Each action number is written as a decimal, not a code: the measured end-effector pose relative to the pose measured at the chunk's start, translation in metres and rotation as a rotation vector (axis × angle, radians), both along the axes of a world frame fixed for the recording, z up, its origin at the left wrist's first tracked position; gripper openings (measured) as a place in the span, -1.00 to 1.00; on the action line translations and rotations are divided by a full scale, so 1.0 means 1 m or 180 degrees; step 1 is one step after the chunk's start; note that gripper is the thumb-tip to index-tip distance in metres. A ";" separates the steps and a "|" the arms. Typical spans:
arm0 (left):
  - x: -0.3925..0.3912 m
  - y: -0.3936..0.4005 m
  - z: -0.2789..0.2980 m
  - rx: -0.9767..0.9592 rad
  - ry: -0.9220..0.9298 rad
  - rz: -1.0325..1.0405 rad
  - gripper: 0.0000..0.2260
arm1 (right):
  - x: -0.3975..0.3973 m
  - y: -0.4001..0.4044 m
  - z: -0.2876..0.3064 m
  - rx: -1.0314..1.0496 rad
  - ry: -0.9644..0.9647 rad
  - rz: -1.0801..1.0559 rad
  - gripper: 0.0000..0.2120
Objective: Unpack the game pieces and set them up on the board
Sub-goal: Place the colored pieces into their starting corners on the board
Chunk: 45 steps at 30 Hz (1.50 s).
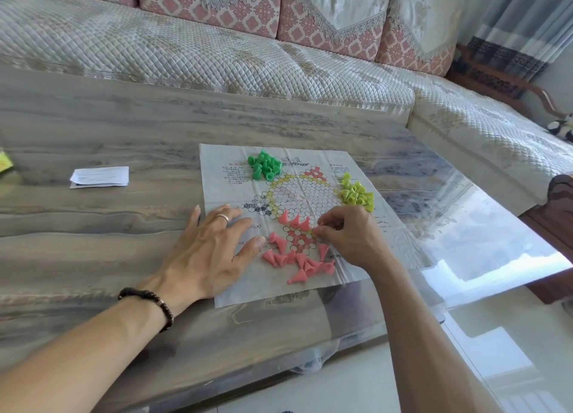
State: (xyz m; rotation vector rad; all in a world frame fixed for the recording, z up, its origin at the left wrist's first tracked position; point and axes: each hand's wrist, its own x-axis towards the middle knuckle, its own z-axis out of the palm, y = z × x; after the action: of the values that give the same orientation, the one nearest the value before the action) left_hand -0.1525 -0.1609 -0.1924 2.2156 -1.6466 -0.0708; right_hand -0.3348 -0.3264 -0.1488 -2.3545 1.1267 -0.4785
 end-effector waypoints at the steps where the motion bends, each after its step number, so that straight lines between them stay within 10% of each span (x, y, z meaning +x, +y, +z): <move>1: 0.000 0.000 0.000 0.0000 0.0007 0.0003 -0.24 | 0.001 0.001 0.000 -0.0013 -0.0003 0.0013 -0.96; 45: 0.000 0.000 0.000 -0.0046 -0.0013 0.0006 -0.25 | -0.012 -0.004 -0.002 0.0110 0.0124 -0.0066 -0.93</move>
State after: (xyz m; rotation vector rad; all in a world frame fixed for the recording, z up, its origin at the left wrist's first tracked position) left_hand -0.1523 -0.1613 -0.1923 2.2080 -1.6422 -0.0536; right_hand -0.3471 -0.3307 -0.1513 -2.3336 1.1689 -0.4187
